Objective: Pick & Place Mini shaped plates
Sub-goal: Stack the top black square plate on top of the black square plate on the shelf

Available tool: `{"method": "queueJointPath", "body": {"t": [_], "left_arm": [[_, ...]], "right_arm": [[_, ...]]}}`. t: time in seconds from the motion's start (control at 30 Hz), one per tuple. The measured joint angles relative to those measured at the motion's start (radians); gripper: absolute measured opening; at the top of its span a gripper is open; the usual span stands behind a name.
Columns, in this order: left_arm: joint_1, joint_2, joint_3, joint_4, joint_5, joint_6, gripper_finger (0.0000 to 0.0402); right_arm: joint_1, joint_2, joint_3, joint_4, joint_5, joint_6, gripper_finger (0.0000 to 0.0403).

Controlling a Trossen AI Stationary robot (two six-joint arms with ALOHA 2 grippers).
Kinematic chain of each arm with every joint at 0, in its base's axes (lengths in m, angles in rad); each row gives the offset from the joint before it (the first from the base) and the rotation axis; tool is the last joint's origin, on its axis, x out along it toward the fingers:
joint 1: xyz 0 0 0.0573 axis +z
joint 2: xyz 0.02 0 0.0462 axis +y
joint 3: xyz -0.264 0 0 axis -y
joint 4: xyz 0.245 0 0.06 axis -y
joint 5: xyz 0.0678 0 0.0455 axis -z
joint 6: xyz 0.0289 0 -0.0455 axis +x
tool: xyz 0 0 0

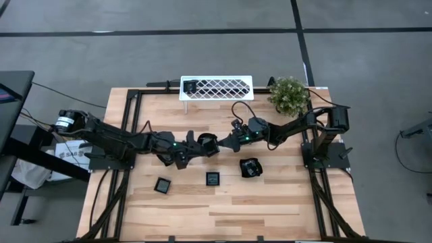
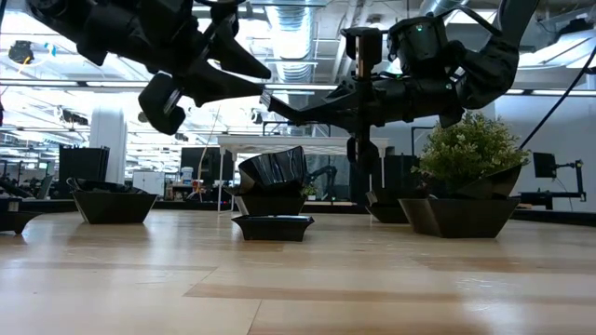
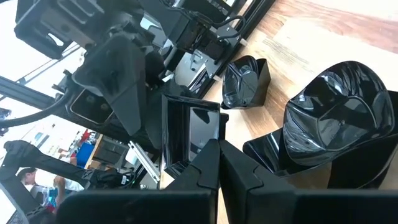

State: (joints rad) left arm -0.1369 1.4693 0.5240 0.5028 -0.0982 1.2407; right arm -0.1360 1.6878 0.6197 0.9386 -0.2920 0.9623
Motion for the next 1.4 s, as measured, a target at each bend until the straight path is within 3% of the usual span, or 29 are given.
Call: {"method": "queueJointPath", "body": {"t": [0.23, 0.57, 0.97, 1.1, 1.23, 1.33, 1.4], "left_arm": [[0.01, 0.0, 0.0, 0.0, 0.044, -0.024, 0.0101], [0.022, 0.0, 0.0, 0.0, 0.048, -0.027, 0.0009], [-0.003, 0.0, 0.0, 0.069, 0.04, -0.085, 0.0013], [-0.042, -0.001, 0.001, 0.126, -0.093, -0.102, 0.0038], [-0.086, -0.003, 0.031, 0.13, -0.311, -0.131, 0.0064], [-0.107, -0.005, 0.09, 0.078, -0.472, -0.151, 0.0068], [-0.12, -0.005, 0.138, 0.0, -0.522, -0.149, 0.0063]], "right_arm": [[0.0, 0.0, 0.0, 0.0, 0.0, -0.003, 0.0], [0.0, 0.0, 0.0, 0.0, -0.001, -0.003, 0.0], [0.0, 0.0, 0.0, 0.0, -0.003, -0.002, 0.0], [0.0, 0.0, 0.0, 0.0, -0.003, -0.002, 0.0], [0.0, 0.0, 0.0, -0.001, -0.003, -0.002, 0.0], [0.0, 0.0, 0.0, -0.002, -0.003, -0.002, 0.0], [0.0, 0.0, 0.0, -0.002, -0.003, -0.002, 0.0]]}}
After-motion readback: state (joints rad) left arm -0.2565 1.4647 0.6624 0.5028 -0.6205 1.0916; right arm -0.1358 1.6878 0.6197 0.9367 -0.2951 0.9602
